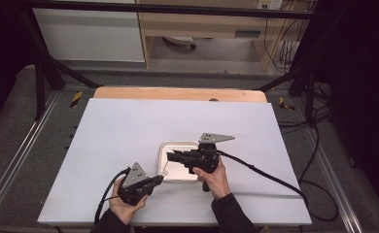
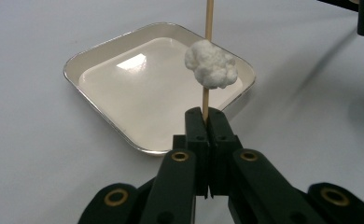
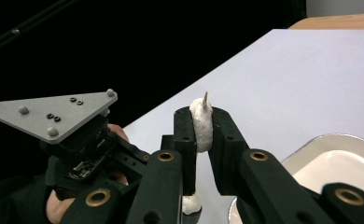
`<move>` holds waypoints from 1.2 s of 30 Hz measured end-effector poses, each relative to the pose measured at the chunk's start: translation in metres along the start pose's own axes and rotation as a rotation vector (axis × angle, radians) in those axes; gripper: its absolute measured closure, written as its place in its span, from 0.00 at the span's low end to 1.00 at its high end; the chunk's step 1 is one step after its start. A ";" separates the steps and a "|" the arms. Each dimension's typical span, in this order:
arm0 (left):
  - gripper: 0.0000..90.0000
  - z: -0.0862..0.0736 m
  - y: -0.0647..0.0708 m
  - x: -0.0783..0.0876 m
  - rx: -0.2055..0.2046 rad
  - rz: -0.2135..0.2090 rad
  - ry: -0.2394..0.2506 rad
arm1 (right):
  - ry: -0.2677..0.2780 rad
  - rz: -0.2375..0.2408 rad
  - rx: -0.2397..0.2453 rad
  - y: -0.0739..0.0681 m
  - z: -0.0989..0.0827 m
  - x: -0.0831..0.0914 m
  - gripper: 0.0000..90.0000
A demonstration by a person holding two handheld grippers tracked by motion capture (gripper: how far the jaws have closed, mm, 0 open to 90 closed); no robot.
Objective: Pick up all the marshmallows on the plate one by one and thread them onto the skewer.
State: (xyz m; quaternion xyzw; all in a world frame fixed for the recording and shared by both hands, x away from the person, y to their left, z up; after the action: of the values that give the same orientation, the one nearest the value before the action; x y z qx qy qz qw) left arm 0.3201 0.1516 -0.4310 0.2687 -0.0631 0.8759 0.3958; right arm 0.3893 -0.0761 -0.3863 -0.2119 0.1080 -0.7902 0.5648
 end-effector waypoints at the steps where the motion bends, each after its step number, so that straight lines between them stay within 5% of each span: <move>1: 0.99 0.000 0.001 -0.001 0.000 -0.003 0.000 | -0.002 0.000 0.001 0.000 0.000 0.000 0.92; 22: 0.99 0.001 0.001 0.000 -0.003 -0.004 -0.004 | -0.018 -0.001 0.004 0.002 -0.007 -0.004 0.93; 24: 0.99 0.008 0.001 0.004 0.006 -0.005 0.032 | -0.073 0.020 -0.006 0.003 -0.010 -0.007 0.92; 25: 0.99 0.009 0.002 0.003 -0.031 0.026 0.026 | -0.103 0.044 -0.005 0.002 -0.019 -0.014 0.92; 27: 0.99 0.008 -0.002 0.004 0.006 -0.004 0.056 | -0.072 0.036 -0.014 0.002 -0.020 -0.016 0.92; 30: 0.99 0.011 -0.002 0.009 -0.007 0.008 0.060 | -0.054 0.034 -0.007 -0.001 -0.012 -0.018 0.91; 33: 0.99 0.008 -0.003 0.008 0.000 0.002 0.046 | -0.067 0.013 0.008 -0.002 -0.013 -0.019 0.87; 36: 0.99 0.008 -0.004 0.008 0.001 -0.005 0.047 | -0.063 -0.034 0.023 -0.002 -0.014 -0.019 0.70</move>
State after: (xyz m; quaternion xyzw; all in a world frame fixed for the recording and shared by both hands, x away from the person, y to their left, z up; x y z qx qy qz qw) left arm 0.3218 0.1574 -0.4202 0.2485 -0.0525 0.8810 0.3992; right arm 0.3866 -0.0588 -0.4020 -0.2318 0.0776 -0.7938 0.5569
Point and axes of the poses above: each handheld gripper's, and its own axes: x roughly backward along the jaws, z roughly out of its top, y roughly to its right, the point moved 1 cm from there along -x, roughly forward along the jaws, and after that the axes turned 3 degrees about x, right-handed, at the moved point
